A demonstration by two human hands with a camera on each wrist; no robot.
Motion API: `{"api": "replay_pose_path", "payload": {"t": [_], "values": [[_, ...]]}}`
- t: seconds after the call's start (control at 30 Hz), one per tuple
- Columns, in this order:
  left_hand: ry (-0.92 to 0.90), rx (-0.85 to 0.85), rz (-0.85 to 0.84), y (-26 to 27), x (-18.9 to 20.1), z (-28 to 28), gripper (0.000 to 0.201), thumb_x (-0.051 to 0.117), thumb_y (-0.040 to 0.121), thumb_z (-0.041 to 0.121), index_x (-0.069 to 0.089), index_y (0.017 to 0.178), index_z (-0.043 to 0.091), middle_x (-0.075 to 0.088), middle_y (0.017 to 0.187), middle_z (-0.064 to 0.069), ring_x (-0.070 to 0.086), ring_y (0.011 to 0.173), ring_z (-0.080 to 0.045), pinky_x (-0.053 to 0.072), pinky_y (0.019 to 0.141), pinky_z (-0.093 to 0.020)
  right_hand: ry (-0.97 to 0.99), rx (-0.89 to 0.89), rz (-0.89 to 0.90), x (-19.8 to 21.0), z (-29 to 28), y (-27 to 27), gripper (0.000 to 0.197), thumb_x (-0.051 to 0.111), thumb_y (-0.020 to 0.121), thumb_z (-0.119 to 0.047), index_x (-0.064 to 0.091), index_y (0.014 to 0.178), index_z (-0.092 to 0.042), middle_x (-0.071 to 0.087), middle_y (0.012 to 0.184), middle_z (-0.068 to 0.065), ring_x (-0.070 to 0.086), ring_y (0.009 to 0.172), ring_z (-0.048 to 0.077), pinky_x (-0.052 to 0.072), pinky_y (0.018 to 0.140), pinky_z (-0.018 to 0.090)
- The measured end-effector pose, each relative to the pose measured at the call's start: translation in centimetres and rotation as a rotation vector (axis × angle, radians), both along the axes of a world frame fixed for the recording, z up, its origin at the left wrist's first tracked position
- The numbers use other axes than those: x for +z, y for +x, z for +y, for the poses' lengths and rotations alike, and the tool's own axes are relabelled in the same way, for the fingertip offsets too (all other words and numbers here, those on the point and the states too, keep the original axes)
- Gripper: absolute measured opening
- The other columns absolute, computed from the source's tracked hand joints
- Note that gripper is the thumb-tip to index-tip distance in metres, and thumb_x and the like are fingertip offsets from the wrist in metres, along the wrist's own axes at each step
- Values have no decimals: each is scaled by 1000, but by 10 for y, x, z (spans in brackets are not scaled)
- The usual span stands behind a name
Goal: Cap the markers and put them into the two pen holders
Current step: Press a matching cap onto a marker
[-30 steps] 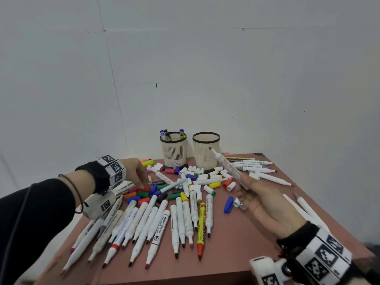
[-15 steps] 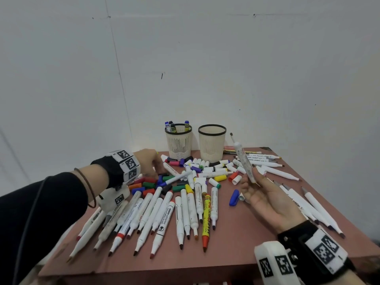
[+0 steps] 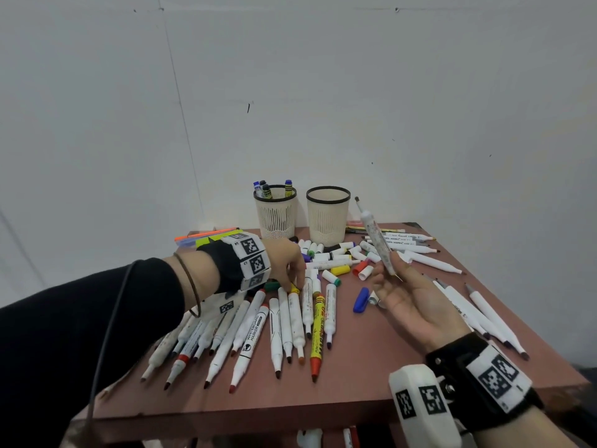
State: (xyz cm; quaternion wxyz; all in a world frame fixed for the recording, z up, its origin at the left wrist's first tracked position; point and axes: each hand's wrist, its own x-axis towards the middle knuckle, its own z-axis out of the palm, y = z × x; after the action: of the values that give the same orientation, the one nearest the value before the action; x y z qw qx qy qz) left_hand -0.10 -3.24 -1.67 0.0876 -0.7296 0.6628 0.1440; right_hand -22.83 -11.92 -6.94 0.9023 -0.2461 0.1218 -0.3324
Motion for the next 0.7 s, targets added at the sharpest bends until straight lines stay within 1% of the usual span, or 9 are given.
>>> {"api": "replay_pose_path", "payload": {"t": [0.13, 0.27, 0.37, 0.4, 0.43, 0.5, 0.57, 0.63, 0.7], "values": [[26, -12, -52, -4, 1, -2, 28, 72, 81, 19, 70, 109, 19, 69, 107, -2, 56, 85, -9, 42, 72, -14, 14, -21, -14, 4, 6, -1, 90, 98, 16, -9, 66, 98, 5, 63, 81, 12, 60, 68, 15, 55, 59, 23], [49, -16, -99, -11, 3, -3, 29, 71, 83, 19, 68, 112, 17, 67, 108, -2, 53, 84, -10, 37, 63, -9, 8, -34, 23, 11, 13, -4, 73, 95, 34, -9, 64, 98, 4, 62, 82, 12, 60, 67, 14, 55, 59, 22], [64, -18, -108, -16, 6, -2, 30, 70, 83, 20, 68, 112, 15, 66, 111, -4, 53, 84, -11, 41, 65, -16, -50, -44, 24, 17, 18, -8, 85, 98, 24, -13, 63, 101, 3, 62, 76, 10, 61, 65, 14, 55, 59, 22], [57, -11, -116, -17, 7, -1, 30, 70, 83, 20, 68, 112, 15, 66, 111, -4, 53, 84, -11, 41, 68, -18, -71, -50, 30, 20, 21, -10, 79, 97, 31, -13, 63, 100, 3, 61, 76, 10, 60, 65, 14, 55, 59, 22], [35, 3, -128, -17, 8, 1, 29, 70, 83, 22, 68, 112, 16, 65, 111, -2, 52, 85, -11, 40, 72, -20, -80, -63, 42, 23, 22, -12, 63, 92, 45, -13, 64, 99, 3, 59, 77, 10, 60, 64, 13, 55, 58, 22], [-50, 46, -135, -15, 9, 6, 27, 71, 83, 24, 68, 109, 18, 64, 109, 2, 51, 86, -9, 40, 75, -21, -83, -93, 70, 31, 28, -18, 27, 71, 69, -12, 69, 91, 2, 57, 76, 9, 58, 64, 13, 55, 58, 22], [-156, 89, -111, -13, 13, 15, 25, 70, 83, 25, 67, 107, 21, 63, 105, 5, 51, 85, -8, 42, 76, -21, -80, -117, 62, 38, 33, -25, 22, 62, 73, -12, 72, 88, 1, 57, 74, 8, 54, 66, 12, 55, 59, 20], [-274, 121, -47, -14, 19, 25, 23, 68, 84, 22, 63, 107, 21, 62, 101, 5, 50, 80, -6, 42, 75, -19, -73, -141, 37, 44, 39, -30, 28, 63, 72, -10, 65, 97, 2, 56, 78, 7, 52, 69, 11, 53, 60, 17], [-405, 137, 53, -19, 27, 38, 26, 65, 86, 19, 59, 111, 22, 59, 92, 5, 48, 75, -5, 40, 70, -17, -58, -161, 26, 48, 45, -33, 25, 63, 72, -6, 61, 97, 0, 56, 80, 6, 51, 69, 10, 52, 58, 15]]}}
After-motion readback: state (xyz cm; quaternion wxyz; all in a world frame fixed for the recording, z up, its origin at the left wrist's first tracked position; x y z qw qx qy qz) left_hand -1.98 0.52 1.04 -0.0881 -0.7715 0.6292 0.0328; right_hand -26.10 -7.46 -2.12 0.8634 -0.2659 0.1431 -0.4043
